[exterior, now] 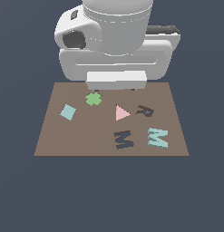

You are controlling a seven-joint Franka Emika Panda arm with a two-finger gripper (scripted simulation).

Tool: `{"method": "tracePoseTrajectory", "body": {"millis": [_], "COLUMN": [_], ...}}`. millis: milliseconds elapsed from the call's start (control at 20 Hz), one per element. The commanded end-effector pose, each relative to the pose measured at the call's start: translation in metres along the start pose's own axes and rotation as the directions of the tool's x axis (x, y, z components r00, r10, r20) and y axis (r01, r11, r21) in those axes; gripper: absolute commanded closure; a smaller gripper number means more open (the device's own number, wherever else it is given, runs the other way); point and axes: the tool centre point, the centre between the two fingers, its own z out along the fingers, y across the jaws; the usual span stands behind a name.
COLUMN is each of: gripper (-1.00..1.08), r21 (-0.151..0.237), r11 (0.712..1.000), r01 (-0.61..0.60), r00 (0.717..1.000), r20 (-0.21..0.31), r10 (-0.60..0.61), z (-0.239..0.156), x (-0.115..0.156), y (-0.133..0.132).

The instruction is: Insert a designated object into the corresponding slot on a board.

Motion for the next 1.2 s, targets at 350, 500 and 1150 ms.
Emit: {"method": "tracePoseTrajectory", "body": {"millis": [350, 500, 1150], "gripper": [-0.92, -0.92, -0.92], "r21": [0.001, 0.002, 0.010], "r11": [0.999, 0.997, 0.913], "r01": [0.036, 0.075, 0.409], "r00": [0.999, 0.997, 0.913], "r20": [0.001, 0.001, 0.005], "r10": [-0.036, -0.075, -0.409], "z": [0.004, 0.007, 0.041], "x": [0.004, 0.009, 0.047], "y": [-0.001, -0.003, -0.026]}}
